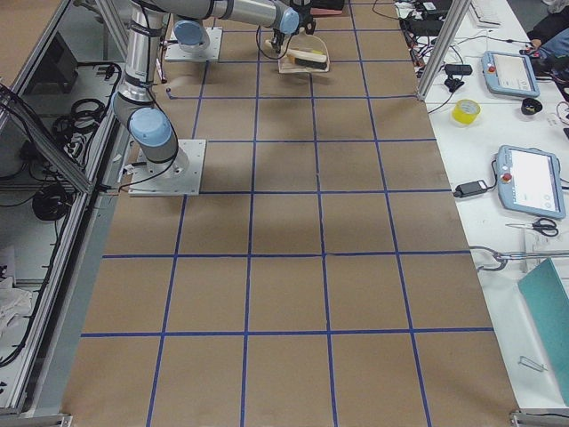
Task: Sweep and dump trash into bin
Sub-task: 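Sweep the yellow potato into the dustpan with the brush in the right gripper, then lift the dustpan over the black bin with the left gripper while the right withdraws, then tilt the dustpan with the left gripper to dump the items into the bin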
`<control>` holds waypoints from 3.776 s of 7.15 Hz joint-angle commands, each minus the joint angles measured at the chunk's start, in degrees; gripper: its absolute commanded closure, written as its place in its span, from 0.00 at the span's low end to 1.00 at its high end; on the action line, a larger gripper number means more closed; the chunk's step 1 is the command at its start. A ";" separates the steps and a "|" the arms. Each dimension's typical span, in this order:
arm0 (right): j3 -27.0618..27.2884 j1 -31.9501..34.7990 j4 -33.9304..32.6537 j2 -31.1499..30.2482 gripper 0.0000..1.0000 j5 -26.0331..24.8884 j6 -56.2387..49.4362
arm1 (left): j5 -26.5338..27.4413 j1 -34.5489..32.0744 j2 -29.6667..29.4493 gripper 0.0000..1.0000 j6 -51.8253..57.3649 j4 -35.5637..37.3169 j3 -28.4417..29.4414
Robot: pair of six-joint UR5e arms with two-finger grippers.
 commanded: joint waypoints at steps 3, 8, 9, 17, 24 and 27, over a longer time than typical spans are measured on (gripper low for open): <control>-0.21 -2.55 5.90 -0.57 1.00 -2.75 -3.28 | -2.36 1.87 0.00 1.00 0.00 -0.23 0.26; -0.38 -15.26 21.26 -9.51 1.00 -5.48 -22.48 | -16.05 10.40 -0.09 1.00 1.05 -7.05 3.14; -0.21 -20.62 23.38 -11.71 1.00 -5.58 -31.60 | -18.44 12.15 0.00 1.00 1.05 -11.61 6.03; 0.49 -51.94 26.13 -13.93 1.00 -8.83 -68.77 | -28.84 29.89 2.91 1.00 0.35 -36.97 26.62; 2.94 -58.55 22.46 -8.74 1.00 -13.40 -77.04 | -1.39 42.05 -2.98 1.00 2.72 -31.38 37.69; 5.93 -58.55 16.48 -7.26 1.00 -12.61 -77.48 | 13.21 41.09 -1.93 1.00 12.37 -25.56 39.28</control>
